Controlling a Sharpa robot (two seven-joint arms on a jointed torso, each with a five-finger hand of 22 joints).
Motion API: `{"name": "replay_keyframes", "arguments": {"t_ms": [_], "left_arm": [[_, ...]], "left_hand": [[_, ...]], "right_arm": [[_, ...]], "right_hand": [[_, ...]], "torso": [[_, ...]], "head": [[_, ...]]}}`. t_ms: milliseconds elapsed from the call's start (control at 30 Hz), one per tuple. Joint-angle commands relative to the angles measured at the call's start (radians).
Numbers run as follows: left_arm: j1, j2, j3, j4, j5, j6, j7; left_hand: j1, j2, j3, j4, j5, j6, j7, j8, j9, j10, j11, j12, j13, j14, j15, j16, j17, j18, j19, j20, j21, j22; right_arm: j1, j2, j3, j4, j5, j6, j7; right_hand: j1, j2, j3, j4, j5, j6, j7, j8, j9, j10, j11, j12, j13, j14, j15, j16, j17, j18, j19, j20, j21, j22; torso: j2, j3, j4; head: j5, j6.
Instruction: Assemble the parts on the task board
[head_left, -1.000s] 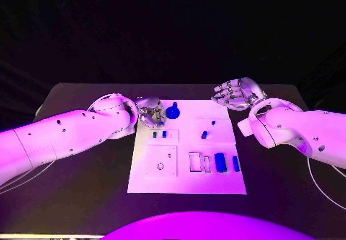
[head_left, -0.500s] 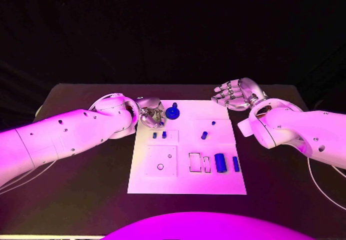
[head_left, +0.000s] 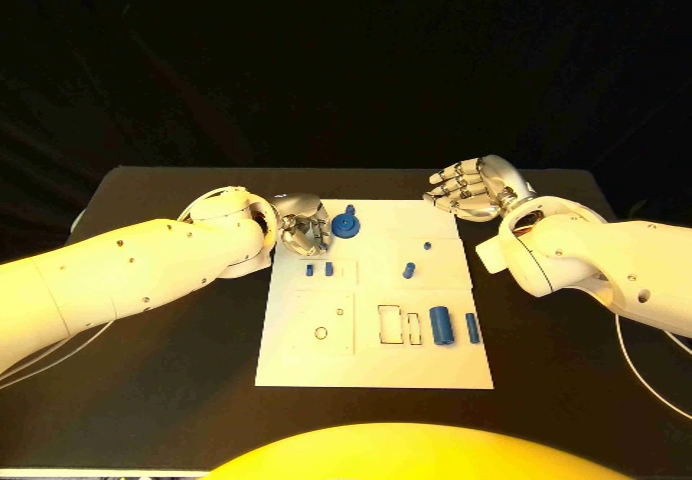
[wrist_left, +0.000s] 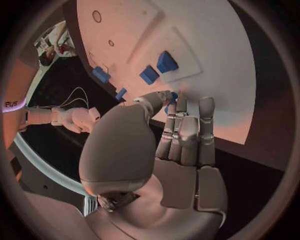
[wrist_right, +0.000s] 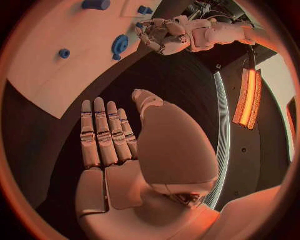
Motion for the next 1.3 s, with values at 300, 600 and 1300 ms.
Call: {"name": "replay_keyframes", "arguments": {"t_ms": [300,600,1300], "left_arm": [[-0.003,-0.004,-0.003,-0.003,0.018,-0.025,0.005],[-0.003,-0.007,-0.003,-0.002,0.021,-0.02,0.008],[-0.003,-0.008,-0.003,-0.002,0.027,-0.021,0.008]], "left_hand": [[0.003,0.007,0.013,-0.01,0.007,-0.017,0.005,-0.024,-0.003,0.01,0.008,-0.015,-0.001,0.002,0.003,0.004,0.0,0.005,0.001,0.003,0.013,0.007],[-0.003,-0.002,0.013,-0.013,0.005,-0.021,0.005,-0.034,-0.005,0.011,0.008,-0.024,-0.002,-0.003,0.004,0.001,-0.009,0.007,-0.008,0.004,0.01,0.0],[-0.035,-0.027,0.025,-0.012,0.004,-0.084,0.007,-0.101,-0.023,-0.004,0.011,-0.071,-0.005,-0.022,0.007,-0.008,-0.042,0.012,-0.035,0.008,-0.004,-0.02]], "right_arm": [[0.0,0.0,0.0,0.001,-0.005,0.016,0.005],[0.0,0.0,0.0,0.001,-0.005,0.015,0.005],[0.0,0.001,0.0,-0.001,-0.01,0.014,0.006]], "right_hand": [[0.005,-0.002,0.005,-0.001,0.004,0.008,0.054,-0.003,-0.001,0.001,0.006,-0.005,-0.002,0.006,0.003,-0.004,-0.001,0.007,-0.007,0.0,-0.002,-0.001],[0.005,-0.003,0.005,-0.001,0.004,0.008,0.054,-0.004,-0.001,0.0,0.007,-0.006,-0.002,0.006,0.004,-0.005,-0.003,0.007,-0.007,0.0,-0.002,-0.003],[0.004,-0.003,0.005,-0.001,0.004,0.008,0.055,-0.004,-0.002,0.0,0.007,-0.007,-0.002,0.006,0.004,-0.006,-0.004,0.007,-0.007,0.0,-0.002,-0.006]], "torso": [[-0.001,0.0009,0.0],[-0.001,0.0008,-0.0003],[-0.001,0.0013,-0.0008]], "head": [[0.002,-0.002],[0.004,-0.002],[0.004,-0.002]]}}
